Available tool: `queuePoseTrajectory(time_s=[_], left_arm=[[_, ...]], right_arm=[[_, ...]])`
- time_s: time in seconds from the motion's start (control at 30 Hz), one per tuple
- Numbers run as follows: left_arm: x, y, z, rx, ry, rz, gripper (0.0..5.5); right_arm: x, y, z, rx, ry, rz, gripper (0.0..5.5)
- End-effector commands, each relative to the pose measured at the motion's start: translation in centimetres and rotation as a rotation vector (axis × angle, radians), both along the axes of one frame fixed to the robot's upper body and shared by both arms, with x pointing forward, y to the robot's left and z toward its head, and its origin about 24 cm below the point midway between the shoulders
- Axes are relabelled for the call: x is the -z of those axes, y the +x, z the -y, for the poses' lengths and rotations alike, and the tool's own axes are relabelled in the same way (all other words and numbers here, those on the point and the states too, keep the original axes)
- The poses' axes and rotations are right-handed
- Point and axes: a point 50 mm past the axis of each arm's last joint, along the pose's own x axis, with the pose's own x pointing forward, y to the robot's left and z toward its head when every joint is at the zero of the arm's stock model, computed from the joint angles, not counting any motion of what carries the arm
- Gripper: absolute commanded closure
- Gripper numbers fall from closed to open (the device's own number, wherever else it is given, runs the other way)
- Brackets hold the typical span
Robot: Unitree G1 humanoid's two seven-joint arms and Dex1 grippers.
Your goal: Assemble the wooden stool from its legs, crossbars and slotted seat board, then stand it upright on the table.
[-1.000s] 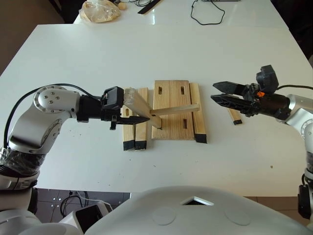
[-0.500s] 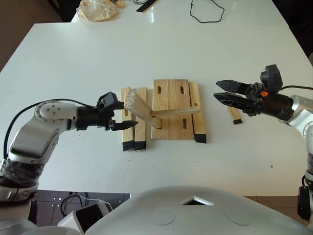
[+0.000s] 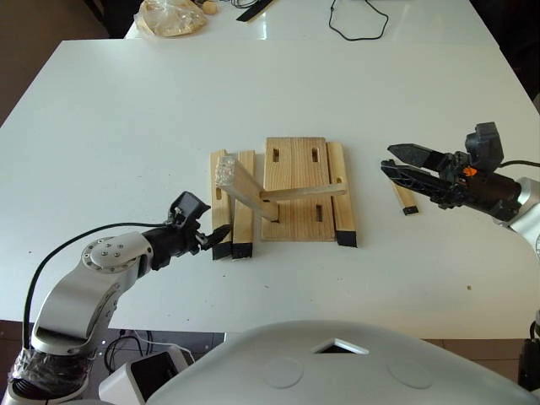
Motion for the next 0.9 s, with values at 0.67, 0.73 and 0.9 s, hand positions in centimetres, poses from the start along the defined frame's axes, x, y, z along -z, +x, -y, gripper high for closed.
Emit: queuePoseTrajectory(time_s=[0.67, 0.73, 0.9], left_arm=[[2.2, 0.9, -4.9, -0.004, -0.004, -0.136, 1.96], [2.2, 1.1, -4.9, -0.009, -0.008, -0.128, 1.96], [2.1, 1.6, -5.4, -0.037, -0.002, -0.099, 2.53]], right_arm=[[0.1, 0.1, -0.4, -0.004, -0.043, 0.011, 2.50], [0.1, 0.1, -0.5, -0.008, -0.048, 0.013, 2.50], [0.2, 0.1, -0.5, -0.008, -0.054, 0.014, 2.50]])
